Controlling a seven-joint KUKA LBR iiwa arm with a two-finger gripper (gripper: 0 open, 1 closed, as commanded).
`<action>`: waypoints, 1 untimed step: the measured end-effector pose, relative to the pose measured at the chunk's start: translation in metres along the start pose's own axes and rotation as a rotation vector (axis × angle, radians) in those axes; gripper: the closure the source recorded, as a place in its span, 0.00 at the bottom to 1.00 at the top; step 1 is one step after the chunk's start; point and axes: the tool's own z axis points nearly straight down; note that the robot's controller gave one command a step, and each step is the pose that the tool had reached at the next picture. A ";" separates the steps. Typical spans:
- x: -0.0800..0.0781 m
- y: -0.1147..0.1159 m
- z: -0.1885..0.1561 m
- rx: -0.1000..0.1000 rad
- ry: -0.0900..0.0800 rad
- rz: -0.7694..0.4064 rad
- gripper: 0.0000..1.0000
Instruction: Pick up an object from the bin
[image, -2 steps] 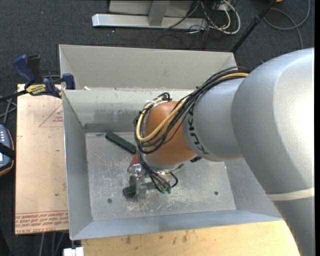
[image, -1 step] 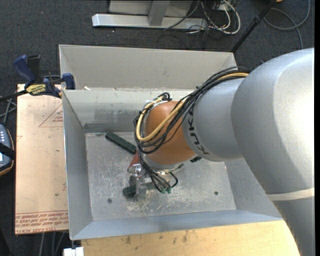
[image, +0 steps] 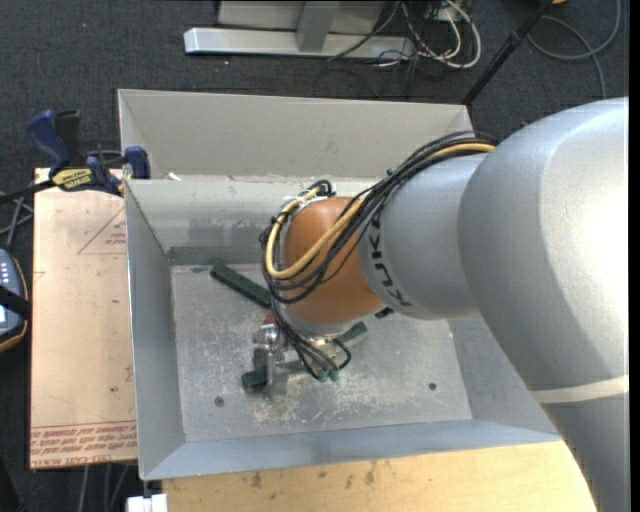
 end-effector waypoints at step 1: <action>0.009 -0.008 -0.163 -0.001 -0.006 -0.009 1.00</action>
Offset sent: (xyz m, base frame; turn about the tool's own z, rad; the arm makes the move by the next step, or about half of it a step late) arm 0.0000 0.0000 0.0000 0.0000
